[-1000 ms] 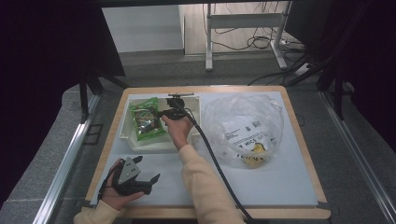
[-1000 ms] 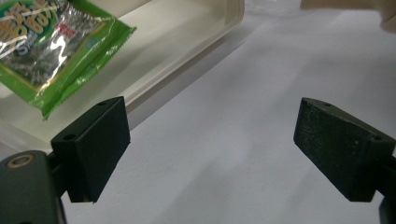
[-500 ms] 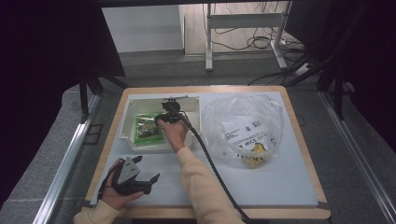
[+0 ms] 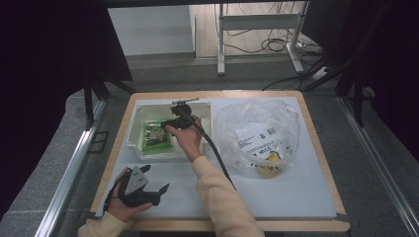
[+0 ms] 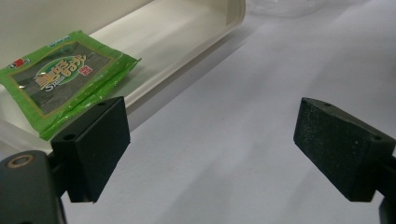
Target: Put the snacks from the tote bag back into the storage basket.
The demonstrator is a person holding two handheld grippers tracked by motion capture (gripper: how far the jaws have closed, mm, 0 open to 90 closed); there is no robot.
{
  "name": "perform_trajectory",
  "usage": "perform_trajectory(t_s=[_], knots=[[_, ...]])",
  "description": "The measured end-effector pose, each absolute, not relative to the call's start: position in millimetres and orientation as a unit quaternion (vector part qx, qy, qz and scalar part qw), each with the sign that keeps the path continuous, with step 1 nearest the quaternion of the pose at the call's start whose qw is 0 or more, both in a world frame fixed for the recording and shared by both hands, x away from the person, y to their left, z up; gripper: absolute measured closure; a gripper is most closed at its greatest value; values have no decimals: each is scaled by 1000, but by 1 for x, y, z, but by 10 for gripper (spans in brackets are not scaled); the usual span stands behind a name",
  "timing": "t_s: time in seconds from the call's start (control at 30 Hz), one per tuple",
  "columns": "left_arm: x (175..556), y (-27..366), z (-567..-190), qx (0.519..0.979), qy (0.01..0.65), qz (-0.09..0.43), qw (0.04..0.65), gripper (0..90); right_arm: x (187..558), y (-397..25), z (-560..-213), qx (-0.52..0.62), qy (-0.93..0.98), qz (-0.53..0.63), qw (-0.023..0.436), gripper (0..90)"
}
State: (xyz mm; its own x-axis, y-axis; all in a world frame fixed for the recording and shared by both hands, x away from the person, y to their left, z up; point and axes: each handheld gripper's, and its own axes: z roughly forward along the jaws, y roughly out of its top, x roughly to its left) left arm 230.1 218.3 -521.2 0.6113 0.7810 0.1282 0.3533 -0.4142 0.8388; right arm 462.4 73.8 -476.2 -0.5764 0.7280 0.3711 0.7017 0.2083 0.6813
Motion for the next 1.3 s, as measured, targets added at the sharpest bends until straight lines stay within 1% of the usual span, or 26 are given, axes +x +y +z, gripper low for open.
perform_trajectory(t_s=[0.23, 0.3, 0.4, 0.53, 0.67, 0.87, 0.97, 1.0, 1.1, 1.13, 1.17, 1.23, 1.3], knots=[[231, 220, -522, 798, 358, 262, 408, 106, 451, 63, -461, 412, 795, 444, 25, 414], [231, 220, -522, 798, 358, 262, 407, 106, 446, 56, -454, 394, 801, 449, 25, 408], [231, 220, -523, 799, 358, 263, 405, 105, 438, 45, -447, 375, 804, 459, 38, 407], [232, 221, -524, 797, 362, 261, 407, 105, 429, 30, -440, 368, 805, 464, 42, 405], [233, 222, -525, 799, 363, 262, 400, 105, 414, 1, -431, 355, 809, 466, 57, 397], [236, 220, -529, 801, 369, 264, 390, 105, 389, -38, -430, 348, 803, 475, 87, 403], [237, 219, -531, 802, 375, 264, 383, 105, 377, -57, -430, 345, 800, 482, 94, 405], [237, 219, -531, 802, 375, 264, 383, 105, 377, -57, -430, 345, 800, 482, 94, 405], [240, 220, -534, 800, 385, 265, 376, 105, 361, -81, -432, 341, 800, 484, 97, 405], [240, 220, -534, 800, 385, 265, 376, 105, 361, -81, -432, 341, 800, 484, 97, 405], [242, 222, -535, 799, 390, 266, 373, 105, 353, -93, -436, 342, 802, 480, 103, 405], [243, 222, -536, 796, 395, 267, 374, 105, 351, -98, -438, 343, 802, 478, 102, 405], [245, 222, -538, 795, 402, 266, 369, 105, 339, -119, -444, 350, 802, 472, 106, 405]])
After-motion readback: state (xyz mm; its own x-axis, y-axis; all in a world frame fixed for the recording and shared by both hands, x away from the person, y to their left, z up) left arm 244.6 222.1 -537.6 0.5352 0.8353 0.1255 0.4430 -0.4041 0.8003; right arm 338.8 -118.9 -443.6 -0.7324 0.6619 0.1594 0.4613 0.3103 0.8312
